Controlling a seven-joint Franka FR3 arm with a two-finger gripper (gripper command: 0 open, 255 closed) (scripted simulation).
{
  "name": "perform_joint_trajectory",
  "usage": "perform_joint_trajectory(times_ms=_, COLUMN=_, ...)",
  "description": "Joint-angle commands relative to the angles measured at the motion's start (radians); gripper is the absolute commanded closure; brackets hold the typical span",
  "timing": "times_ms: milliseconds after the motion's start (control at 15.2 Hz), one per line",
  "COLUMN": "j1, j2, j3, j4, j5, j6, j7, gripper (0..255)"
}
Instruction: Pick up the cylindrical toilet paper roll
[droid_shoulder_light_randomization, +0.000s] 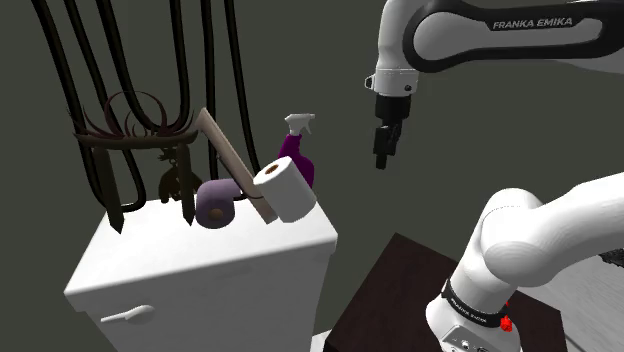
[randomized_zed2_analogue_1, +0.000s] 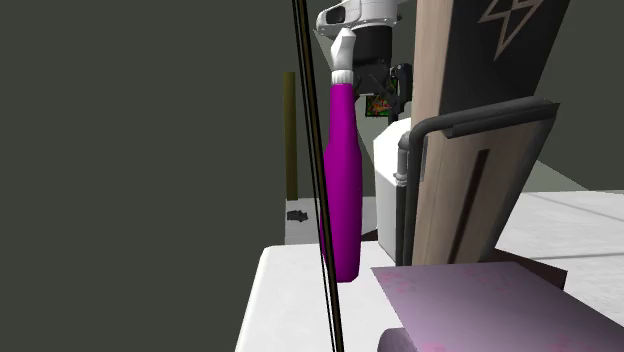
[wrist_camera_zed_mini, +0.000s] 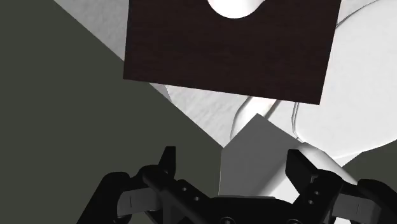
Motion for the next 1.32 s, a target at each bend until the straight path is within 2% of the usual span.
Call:
perform_joint_trajectory(times_ms=0, j1=0.0, j2=0.0, j3=0.0, j4=0.0, j5=0.0, j6=0.0, j7=0.0, gripper=0)
perform_joint_trajectory(times_ms=396, j1=0.027, j2=-0.206, j3=0.199, j4=-0.255, j5=0.091, j6=0.345, j7=0.279, gripper=0)
perform_joint_trajectory(times_ms=660, j1=0.036, j2=-0.251, j3=0.389, j4=-0.368, j5=0.139, j6=0.6, j7=0.494, gripper=0)
perform_joint_trajectory(times_ms=792, j1=0.02, j2=-0.241, j3=0.505, j4=-0.401, j5=0.151, j6=0.731, j7=0.615, gripper=0)
perform_joint_trajectory(times_ms=990, j1=-0.058, j2=-0.201, j3=0.71, j4=-0.413, j5=0.147, j6=0.92, j7=0.815, gripper=0)
perform_joint_trajectory(times_ms=1122, j1=-0.154, j2=-0.181, j3=0.867, j4=-0.397, j5=0.131, j6=1.03, j7=0.958, gripper=0)
perform_joint_trajectory(times_ms=1254, j1=-0.28, j2=-0.185, j3=1.034, j4=-0.362, j5=0.114, j6=1.116, j7=1.101, gripper=0)
